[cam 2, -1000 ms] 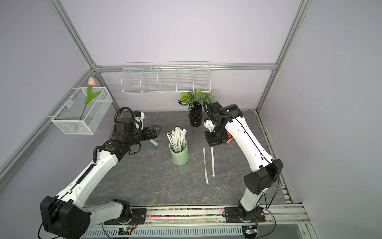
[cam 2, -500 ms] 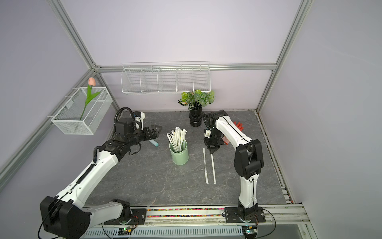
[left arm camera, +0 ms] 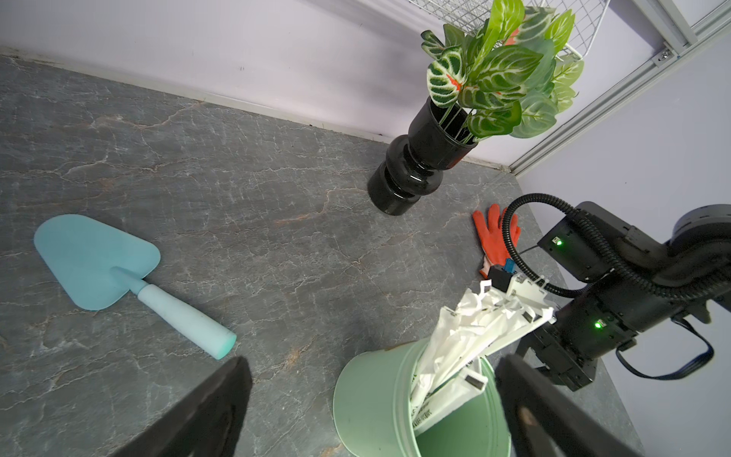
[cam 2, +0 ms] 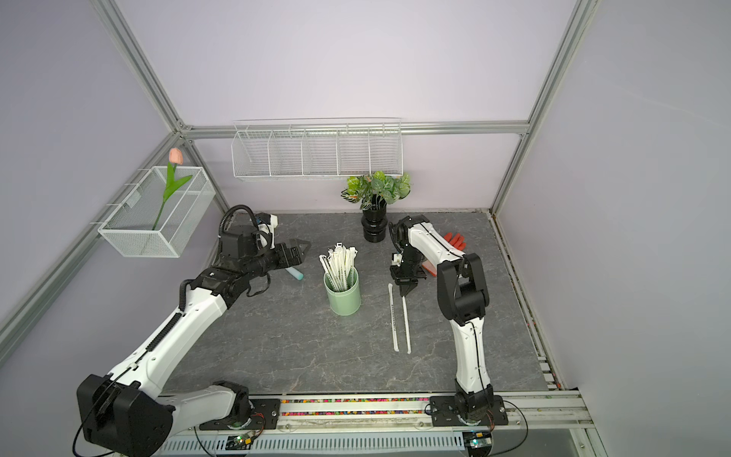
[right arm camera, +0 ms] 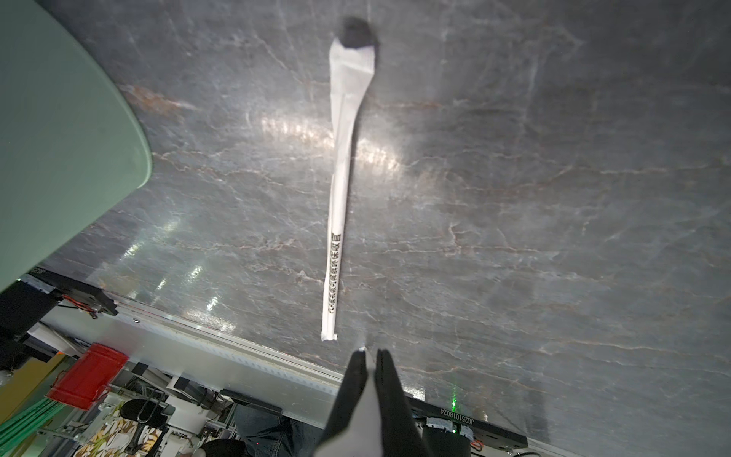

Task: Take the straws out of the storage container
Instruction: Place the straw at the center of the board.

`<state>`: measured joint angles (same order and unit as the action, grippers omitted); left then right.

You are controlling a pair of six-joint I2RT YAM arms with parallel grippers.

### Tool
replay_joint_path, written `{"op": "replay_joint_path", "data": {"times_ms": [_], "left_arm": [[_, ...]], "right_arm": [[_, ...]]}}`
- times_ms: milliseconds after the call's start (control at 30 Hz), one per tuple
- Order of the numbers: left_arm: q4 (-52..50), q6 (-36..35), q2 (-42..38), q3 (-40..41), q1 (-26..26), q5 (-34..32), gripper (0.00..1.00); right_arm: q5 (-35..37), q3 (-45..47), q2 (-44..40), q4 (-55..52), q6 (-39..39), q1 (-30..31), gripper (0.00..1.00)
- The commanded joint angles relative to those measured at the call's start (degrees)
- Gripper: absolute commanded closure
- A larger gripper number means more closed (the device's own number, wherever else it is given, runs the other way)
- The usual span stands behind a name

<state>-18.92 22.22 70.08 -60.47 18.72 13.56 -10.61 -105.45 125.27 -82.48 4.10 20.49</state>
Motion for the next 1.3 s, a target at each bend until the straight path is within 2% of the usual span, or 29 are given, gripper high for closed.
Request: {"op": "replay_joint_path", "data": {"times_ms": [0, 933, 1267], "left_arm": [[-0.16, -0.53, 0.65, 0.00, 0.19, 0.69, 0.00], [-0.07, -0.42, 1.65, 0.00, 0.38, 1.22, 0.00], [-0.06, -0.40, 1.58, 0.00, 0.44, 1.27, 0.00]], "right_arm": [[-1.56, -1.16, 2.08, 0.95, -1.46, -0.62, 0.91], [-4.01, -2.95, 8.30, 4.60, 0.44, -2.62, 0.87], [-4.07, -0.10, 7.24, 6.52, 1.56, -2.63, 0.84]]}}
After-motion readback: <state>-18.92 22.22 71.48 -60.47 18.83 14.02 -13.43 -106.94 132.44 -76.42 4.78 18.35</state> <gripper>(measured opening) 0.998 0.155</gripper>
